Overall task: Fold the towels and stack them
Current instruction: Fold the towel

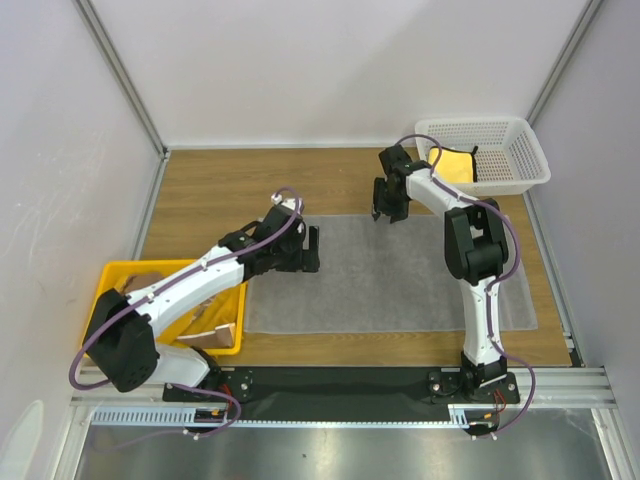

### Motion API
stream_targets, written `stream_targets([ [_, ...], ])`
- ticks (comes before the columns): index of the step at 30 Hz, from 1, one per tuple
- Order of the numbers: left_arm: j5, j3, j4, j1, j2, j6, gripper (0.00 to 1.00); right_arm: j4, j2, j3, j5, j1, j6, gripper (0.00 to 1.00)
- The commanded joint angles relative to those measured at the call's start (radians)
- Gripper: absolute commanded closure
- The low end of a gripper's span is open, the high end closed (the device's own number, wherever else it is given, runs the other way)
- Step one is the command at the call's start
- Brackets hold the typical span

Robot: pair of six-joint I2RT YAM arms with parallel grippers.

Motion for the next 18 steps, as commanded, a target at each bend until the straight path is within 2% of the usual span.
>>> stream_targets([
  [1, -0.025, 0.007, 0.002, -0.02, 0.002, -0.029, 0.09, 0.021, 0.006, 0.071, -0.008, 0.012, -0.019, 0.46],
  [6, -0.046, 0.021, -0.004, -0.057, 0.019, -0.042, 0.09, 0.026, 0.029, 0.085, 0.001, 0.015, -0.024, 0.46],
  [18, -0.084, 0.024, -0.018, -0.114, 0.025, -0.103, 0.1, -0.007, 0.075, 0.122, 0.035, 0.02, -0.044, 0.55],
])
